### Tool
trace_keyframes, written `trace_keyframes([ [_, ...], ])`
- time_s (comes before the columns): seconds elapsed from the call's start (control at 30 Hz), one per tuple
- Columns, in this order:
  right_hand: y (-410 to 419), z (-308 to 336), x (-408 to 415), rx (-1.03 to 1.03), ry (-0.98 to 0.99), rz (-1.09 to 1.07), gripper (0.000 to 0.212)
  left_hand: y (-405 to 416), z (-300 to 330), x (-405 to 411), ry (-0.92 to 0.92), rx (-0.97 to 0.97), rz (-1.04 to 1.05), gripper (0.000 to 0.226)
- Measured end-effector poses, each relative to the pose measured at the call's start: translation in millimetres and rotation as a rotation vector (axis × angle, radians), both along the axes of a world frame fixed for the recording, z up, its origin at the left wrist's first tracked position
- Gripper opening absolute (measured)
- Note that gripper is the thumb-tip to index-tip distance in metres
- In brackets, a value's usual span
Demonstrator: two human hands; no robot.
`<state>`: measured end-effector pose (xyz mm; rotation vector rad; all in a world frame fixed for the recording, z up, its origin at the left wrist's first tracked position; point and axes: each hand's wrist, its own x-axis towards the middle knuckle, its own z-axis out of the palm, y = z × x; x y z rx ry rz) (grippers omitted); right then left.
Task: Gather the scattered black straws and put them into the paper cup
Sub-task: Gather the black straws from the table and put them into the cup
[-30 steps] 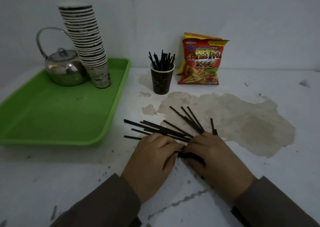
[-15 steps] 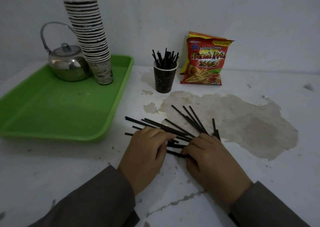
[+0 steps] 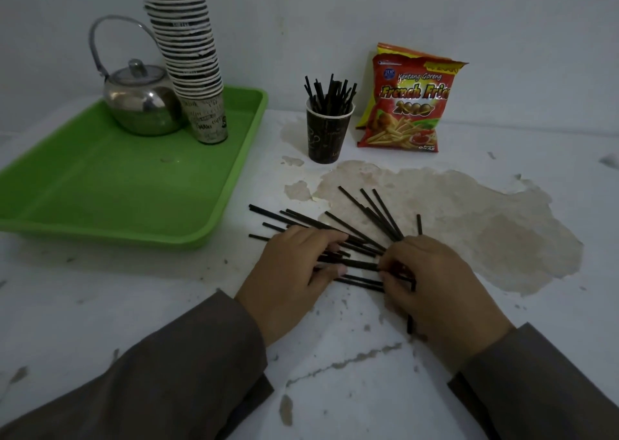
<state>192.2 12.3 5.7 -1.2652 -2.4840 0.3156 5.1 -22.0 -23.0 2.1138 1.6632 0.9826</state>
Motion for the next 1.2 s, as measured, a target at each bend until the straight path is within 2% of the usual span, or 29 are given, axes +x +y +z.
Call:
trace_keyframes([
  [0.07, -0.2, -0.9, 0.1, -0.042, -0.034, 0.026, 0.01, 0.0, -0.8, 0.4, 0.07, 0.0, -0.02, 0.035],
  [0.23, -1.9, -0.4, -3.8, -0.05, -0.043, 0.058, 0.022, 1.0, 0.3, -0.5, 0.138, 0.023, -0.065, 0.02],
  [0.4, -3.0, 0.7, -6.5, -0.026, -0.1, 0.071, 0.018, 2.6, -1.0, 0.7, 0.148, 0.01, -0.093, 0.022],
  [0.57, -7.9, -2.7, -11.0, -0.001, -0.112, 0.064, 0.014, 2.8, 1.3, 0.0, 0.242, 0.018, -0.116, 0.022],
  [0.8, -9.1, 1.8, -10.6, 0.028, -0.116, 0.048, 0.003, 1.4, 10.7, 0.3, 0.15, 0.015, -0.096, 0.027],
  [1.0, -9.1, -0.1, -11.9, 0.115, -0.15, 0.045, 0.018, 0.5, 15.7, -1.2, 0.051, 0.028, -0.022, 0.027],
  [1.2, -12.4, 0.9, -12.2, 0.131, -0.198, 0.02, 0.011, 1.0, 13.9, -0.6, 0.048, 0.066, 0.066, 0.03],
])
